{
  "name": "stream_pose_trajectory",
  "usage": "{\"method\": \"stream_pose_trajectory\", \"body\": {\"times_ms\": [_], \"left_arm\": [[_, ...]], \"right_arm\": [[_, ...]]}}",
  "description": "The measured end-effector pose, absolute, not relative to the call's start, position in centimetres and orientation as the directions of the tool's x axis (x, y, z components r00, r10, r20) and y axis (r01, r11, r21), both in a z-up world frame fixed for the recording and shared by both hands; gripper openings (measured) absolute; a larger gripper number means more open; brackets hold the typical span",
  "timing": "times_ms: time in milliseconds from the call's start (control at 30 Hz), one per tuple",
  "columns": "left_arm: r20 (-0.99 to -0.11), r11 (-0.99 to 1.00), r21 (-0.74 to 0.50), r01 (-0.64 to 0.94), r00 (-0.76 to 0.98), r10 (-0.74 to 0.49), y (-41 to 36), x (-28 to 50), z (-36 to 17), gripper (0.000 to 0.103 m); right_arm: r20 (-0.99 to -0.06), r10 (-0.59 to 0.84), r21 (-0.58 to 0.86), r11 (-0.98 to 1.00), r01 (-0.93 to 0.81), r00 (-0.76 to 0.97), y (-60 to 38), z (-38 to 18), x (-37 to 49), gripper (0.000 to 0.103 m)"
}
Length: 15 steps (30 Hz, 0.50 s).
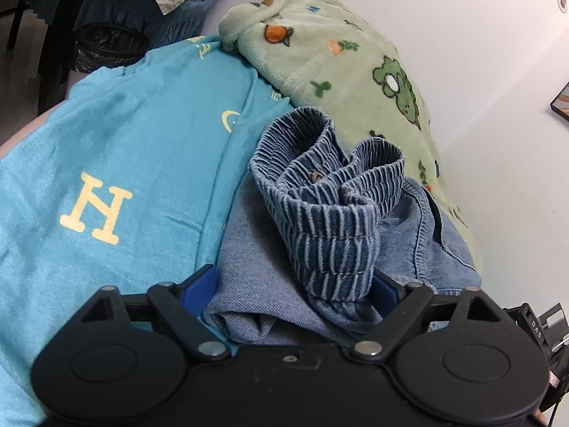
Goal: Fold clothes
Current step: 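Grasp the folded jeans bundle with the left gripper while the right gripper grasps it too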
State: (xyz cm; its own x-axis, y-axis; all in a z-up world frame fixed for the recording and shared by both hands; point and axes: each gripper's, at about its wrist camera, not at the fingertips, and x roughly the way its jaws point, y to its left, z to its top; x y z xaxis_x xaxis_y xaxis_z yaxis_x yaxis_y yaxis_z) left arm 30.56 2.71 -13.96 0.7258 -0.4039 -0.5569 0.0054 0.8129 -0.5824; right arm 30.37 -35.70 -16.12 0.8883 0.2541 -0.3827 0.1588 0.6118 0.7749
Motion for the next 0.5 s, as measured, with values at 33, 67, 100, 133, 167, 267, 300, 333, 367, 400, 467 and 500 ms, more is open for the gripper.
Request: {"method": "stream_pose_trajectory", "body": {"times_ms": [33,67,100,133,167,267,300,333,367,400,467,500], "left_arm": [[-0.558,0.816,-0.578,0.008,0.726,-0.402,2.6,30.5,-13.8,0.078],[-0.558,0.819,-0.574,0.011,0.727,-0.401,2.5,30.4,-13.6,0.073],[-0.558,0.822,-0.569,0.015,0.727,-0.400,2.4,30.4,-13.4,0.069],[-0.558,0.825,-0.565,0.018,0.728,-0.398,2.2,30.4,-13.1,0.068],[-0.560,0.828,-0.560,0.018,0.728,-0.394,2.1,30.4,-13.0,0.068],[-0.564,0.825,-0.565,0.009,0.725,-0.395,2.2,30.5,-13.5,0.072],[-0.564,0.825,-0.566,0.011,0.724,-0.397,2.1,30.6,-13.6,0.075],[-0.564,0.825,-0.565,0.013,0.723,-0.398,2.1,30.7,-13.7,0.077],[-0.564,0.824,-0.566,0.015,0.722,-0.401,2.0,30.9,-13.8,0.080],[-0.565,0.820,-0.572,0.015,0.718,-0.406,2.0,31.0,-14.1,0.084],[-0.563,0.808,-0.589,0.013,0.711,-0.422,2.2,31.4,-14.6,0.086],[-0.559,0.799,-0.601,0.011,0.709,-0.430,2.4,31.6,-14.9,0.086]], "right_arm": [[-0.377,0.260,0.780,0.607,0.154,0.889,-35.7,-16.0,30.4,0.081],[-0.371,0.264,0.781,0.607,0.146,0.890,-35.6,-15.7,30.3,0.079],[-0.363,0.269,0.780,0.611,0.134,0.892,-35.4,-15.5,30.2,0.079],[-0.353,0.275,0.777,0.618,0.117,0.894,-35.3,-15.3,30.2,0.078],[-0.342,0.282,0.774,0.625,0.099,0.896,-35.2,-15.1,30.1,0.078],[-0.327,0.294,0.770,0.633,0.073,0.898,-35.1,-14.9,30.2,0.079],[-0.330,0.293,0.771,0.632,0.077,0.897,-35.1,-15.1,30.2,0.079],[-0.337,0.290,0.771,0.631,0.086,0.896,-35.2,-15.4,30.3,0.079],[-0.343,0.287,0.770,0.631,0.093,0.894,-35.3,-15.6,30.3,0.079],[-0.348,0.284,0.770,0.630,0.100,0.893,-35.3,-15.7,30.4,0.079],[-0.356,0.278,0.772,0.625,0.113,0.892,-35.4,-15.9,30.5,0.078],[-0.360,0.273,0.773,0.623,0.121,0.892,-35.3,-15.9,30.5,0.078]]}}
